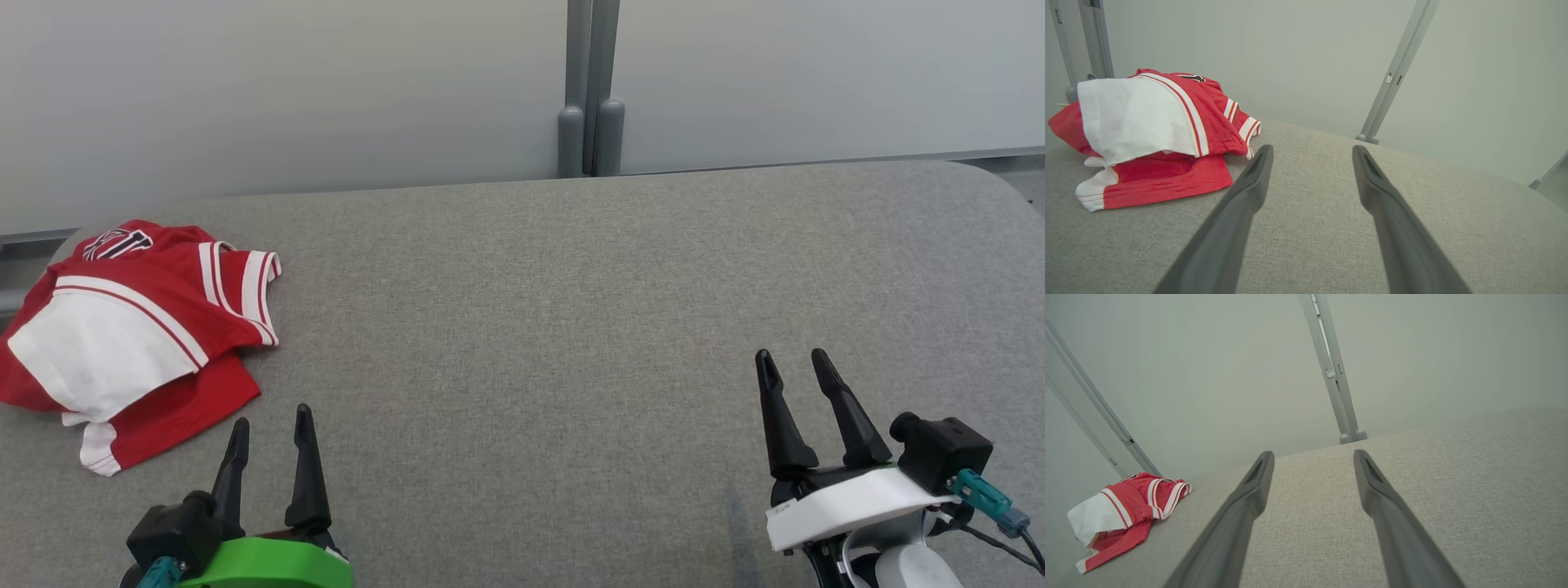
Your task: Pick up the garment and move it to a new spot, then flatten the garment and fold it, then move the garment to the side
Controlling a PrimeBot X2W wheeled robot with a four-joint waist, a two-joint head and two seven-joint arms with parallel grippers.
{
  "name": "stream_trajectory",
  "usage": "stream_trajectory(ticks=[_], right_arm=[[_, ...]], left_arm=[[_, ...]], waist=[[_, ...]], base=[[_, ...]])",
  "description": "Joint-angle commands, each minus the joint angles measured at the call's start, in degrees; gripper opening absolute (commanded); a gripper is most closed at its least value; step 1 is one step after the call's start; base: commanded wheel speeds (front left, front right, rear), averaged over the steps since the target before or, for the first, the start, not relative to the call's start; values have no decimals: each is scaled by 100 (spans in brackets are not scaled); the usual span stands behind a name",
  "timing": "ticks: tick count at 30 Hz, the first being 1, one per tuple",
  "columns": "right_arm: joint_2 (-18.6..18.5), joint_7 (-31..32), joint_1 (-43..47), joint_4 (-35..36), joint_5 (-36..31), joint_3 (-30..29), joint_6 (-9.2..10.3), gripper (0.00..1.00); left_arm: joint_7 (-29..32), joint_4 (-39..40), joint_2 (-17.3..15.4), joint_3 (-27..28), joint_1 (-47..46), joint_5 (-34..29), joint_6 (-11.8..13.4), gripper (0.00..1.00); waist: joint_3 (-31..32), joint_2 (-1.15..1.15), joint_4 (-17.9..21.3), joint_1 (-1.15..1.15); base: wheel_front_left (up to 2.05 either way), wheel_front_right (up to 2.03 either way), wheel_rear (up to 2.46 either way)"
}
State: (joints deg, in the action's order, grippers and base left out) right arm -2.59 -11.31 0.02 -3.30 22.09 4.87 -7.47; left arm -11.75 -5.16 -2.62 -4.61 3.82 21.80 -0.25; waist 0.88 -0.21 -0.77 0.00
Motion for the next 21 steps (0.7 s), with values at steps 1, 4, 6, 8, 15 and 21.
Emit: stream_trajectory(ticks=[1,4,6,8,15,21], right_arm=[[-34,-64,53,14,-152,31,-3,100],[-35,-107,62,-18,-290,60,-3,100],[-36,-127,63,-36,-381,76,-3,100],[-36,-156,61,-49,-465,88,-3,100],[-39,-233,66,-73,-752,131,-4,100],[-41,-307,72,-109,-943,124,-4,100]], left_arm=[[-55,27,-37,6,51,-120,23,100],[-83,7,-38,3,66,-225,34,100],[-107,7,-38,1,73,-304,50,100],[-128,16,-38,-3,78,-375,67,100],[-204,63,-40,-12,99,-569,106,100],[-263,98,-41,-19,137,-708,139,100]], waist=[[4,16,-1,0],[9,17,-3,0],[9,17,-4,0],[10,17,-6,0],[23,19,-11,0],[32,20,-10,0]], base=[[0,0,0],[0,0,0],[0,0,0],[0,0,0],[0,0,0],[0,0,0]])
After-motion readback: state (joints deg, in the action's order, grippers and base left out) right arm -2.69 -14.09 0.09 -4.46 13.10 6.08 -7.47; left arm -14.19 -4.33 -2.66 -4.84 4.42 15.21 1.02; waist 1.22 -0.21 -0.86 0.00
